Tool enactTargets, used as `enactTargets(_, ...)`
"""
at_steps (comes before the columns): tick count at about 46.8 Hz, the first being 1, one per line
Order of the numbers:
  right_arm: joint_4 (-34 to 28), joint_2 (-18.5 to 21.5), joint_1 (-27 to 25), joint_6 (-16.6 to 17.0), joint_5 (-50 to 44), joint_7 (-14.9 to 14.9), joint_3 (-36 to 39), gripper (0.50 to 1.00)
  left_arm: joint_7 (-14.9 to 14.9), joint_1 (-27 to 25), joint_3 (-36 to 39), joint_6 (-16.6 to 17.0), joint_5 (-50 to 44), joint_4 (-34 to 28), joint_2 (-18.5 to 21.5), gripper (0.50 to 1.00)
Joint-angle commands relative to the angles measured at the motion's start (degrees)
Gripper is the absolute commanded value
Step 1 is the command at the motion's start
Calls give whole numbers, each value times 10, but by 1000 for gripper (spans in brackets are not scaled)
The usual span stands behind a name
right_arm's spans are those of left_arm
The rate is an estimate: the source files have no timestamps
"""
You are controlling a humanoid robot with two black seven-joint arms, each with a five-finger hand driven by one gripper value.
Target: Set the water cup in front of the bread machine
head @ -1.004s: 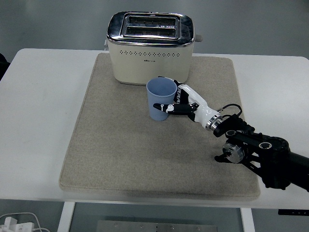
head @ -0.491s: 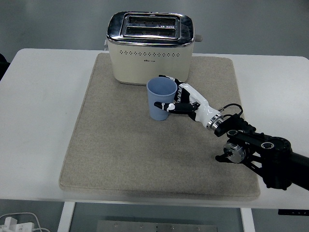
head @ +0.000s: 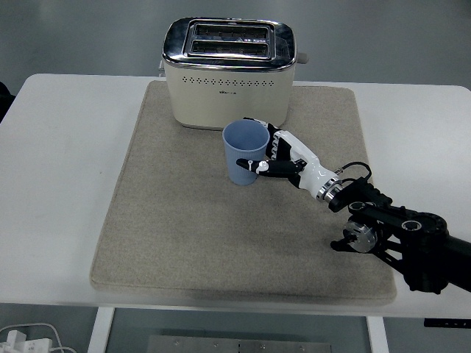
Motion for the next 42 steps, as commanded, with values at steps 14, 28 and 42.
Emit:
enactTargets(14,10,-14,-13,-1,0,1,1,924,0,0,0,0,0,0,0,1000)
enactTargets(28,15,-30,-18,-1,0,2,3,924,0,0,0,0,-1,0,0,1000)
enactTargets(42,19,-35,-25,1,0,2,17,924,0,0,0,0,-1,0,0,1000)
